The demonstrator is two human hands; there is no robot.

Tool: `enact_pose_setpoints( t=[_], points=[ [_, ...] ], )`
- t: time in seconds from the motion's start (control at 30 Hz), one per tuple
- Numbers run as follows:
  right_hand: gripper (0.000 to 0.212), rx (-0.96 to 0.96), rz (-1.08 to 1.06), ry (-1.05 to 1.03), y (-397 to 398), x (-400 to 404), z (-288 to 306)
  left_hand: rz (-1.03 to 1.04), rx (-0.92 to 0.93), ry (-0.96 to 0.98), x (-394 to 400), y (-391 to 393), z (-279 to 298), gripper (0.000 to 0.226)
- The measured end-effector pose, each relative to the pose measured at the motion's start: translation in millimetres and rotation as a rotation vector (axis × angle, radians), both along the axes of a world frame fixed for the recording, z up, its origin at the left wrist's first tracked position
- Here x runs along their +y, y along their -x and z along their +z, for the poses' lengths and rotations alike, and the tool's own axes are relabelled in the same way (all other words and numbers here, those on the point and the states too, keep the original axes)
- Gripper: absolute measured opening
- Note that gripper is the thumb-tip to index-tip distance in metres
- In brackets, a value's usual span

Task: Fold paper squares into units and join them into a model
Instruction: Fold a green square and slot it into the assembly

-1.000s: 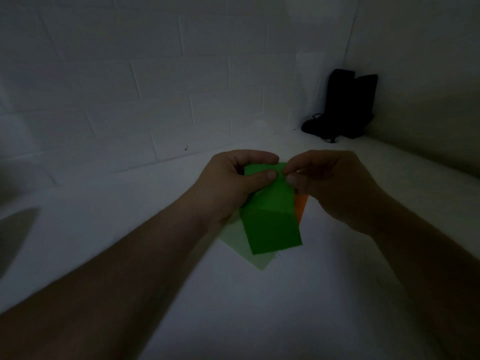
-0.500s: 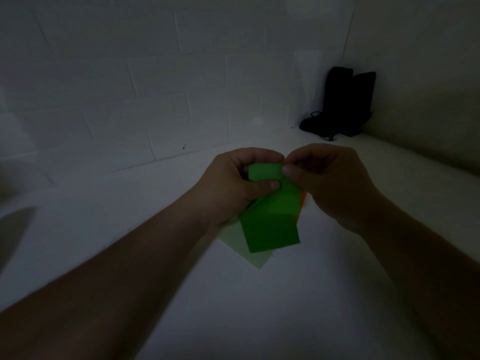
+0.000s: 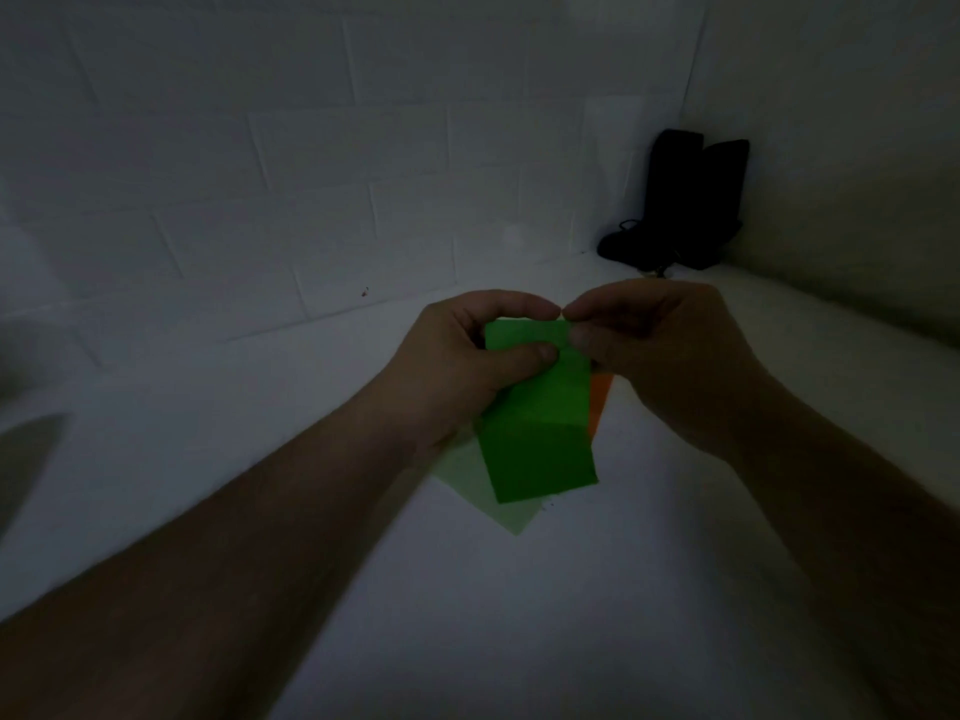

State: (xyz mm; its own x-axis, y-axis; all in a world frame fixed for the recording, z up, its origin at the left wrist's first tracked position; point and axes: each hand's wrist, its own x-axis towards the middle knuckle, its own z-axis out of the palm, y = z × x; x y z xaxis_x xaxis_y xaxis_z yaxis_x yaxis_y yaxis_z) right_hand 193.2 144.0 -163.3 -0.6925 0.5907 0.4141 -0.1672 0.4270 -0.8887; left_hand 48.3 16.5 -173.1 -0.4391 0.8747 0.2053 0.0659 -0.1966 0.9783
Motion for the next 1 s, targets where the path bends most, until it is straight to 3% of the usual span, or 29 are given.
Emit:
enact_pose_setpoints(
  t=[0.2,0.5,1.0],
  points=[
    [0.027,-0.056,0.042,0.019,-2.9,2.7,0.5,-0.040,-0.077,0.035,-2.8,3.0,1.6,0.022],
    [0.023,-0.174,-0.025,-0.171,-4.3,0.8,3.3,0.002,0.055,0.083,-2.1,7.0,1.4,0.025],
    [0.022,-0.151,-0.118,-0.094,0.9,0.0,0.5,0.044,0.132,0.069,-0.9,4.1,-0.6,0.017]
  ],
)
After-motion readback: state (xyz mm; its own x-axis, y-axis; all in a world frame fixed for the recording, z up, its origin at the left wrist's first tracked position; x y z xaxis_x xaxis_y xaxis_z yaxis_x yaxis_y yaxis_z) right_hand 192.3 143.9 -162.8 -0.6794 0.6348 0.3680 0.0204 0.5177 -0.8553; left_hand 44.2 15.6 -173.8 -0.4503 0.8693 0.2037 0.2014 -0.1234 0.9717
